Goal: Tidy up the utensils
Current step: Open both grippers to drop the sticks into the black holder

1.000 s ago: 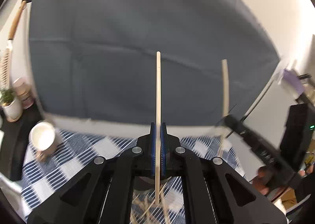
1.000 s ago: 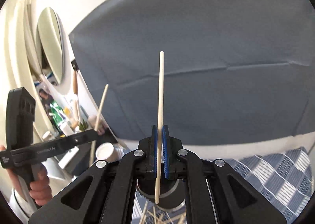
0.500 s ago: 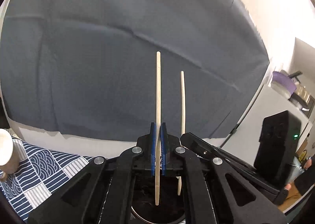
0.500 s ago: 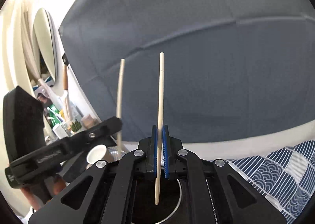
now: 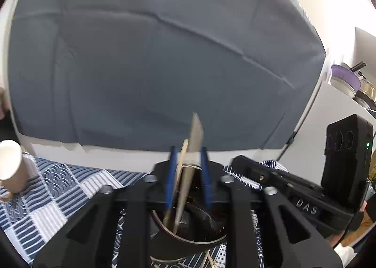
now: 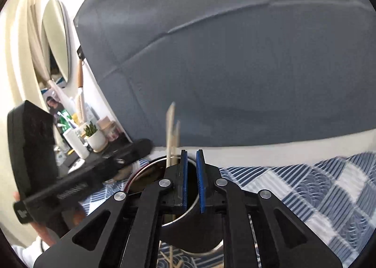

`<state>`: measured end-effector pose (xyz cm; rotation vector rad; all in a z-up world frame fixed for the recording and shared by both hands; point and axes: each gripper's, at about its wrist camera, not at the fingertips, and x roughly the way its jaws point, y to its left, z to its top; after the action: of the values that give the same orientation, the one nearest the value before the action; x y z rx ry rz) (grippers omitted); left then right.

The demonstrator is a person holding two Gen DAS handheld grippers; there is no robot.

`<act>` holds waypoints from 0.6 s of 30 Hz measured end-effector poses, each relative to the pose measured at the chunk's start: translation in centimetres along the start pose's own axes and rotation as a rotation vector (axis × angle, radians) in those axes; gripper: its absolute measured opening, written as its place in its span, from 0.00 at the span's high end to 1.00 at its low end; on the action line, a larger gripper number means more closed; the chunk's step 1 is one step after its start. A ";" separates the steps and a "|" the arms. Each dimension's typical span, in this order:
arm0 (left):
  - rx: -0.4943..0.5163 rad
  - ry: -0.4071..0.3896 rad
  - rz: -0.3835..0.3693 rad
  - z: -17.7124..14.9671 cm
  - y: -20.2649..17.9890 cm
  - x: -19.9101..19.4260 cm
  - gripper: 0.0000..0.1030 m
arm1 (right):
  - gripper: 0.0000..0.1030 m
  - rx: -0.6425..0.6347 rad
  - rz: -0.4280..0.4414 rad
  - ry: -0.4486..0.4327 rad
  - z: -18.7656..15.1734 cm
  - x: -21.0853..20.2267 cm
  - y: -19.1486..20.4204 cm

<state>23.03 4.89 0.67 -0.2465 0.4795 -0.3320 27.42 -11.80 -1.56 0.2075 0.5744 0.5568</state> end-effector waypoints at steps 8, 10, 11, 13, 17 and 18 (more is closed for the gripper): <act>0.002 -0.021 0.102 2.9 -1.2 -7.0 0.38 | 0.51 -0.054 -0.056 -0.039 3.8 -7.6 2.3; -0.001 -0.016 0.116 3.2 -1.6 -8.7 0.24 | 0.43 -0.064 -0.072 -0.045 4.3 -9.3 3.1; -0.005 -0.009 0.123 3.4 -1.8 -9.6 0.24 | 0.42 -0.061 -0.071 -0.045 4.4 -10.2 3.4; -0.007 -0.012 0.142 3.4 -2.0 -10.9 0.20 | 0.32 -0.055 -0.075 -0.041 4.5 -11.5 3.9; -0.020 0.006 0.151 3.2 -2.1 -13.0 0.12 | 0.20 -0.050 -0.101 -0.042 4.0 -13.9 4.6; -0.023 0.013 0.150 2.9 -1.9 -13.4 0.07 | 0.18 -0.048 -0.109 -0.040 3.8 -14.4 4.7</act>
<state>12.75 8.49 9.22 -0.2293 0.5119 -0.1820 17.45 -16.00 9.73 0.1406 0.5296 0.4597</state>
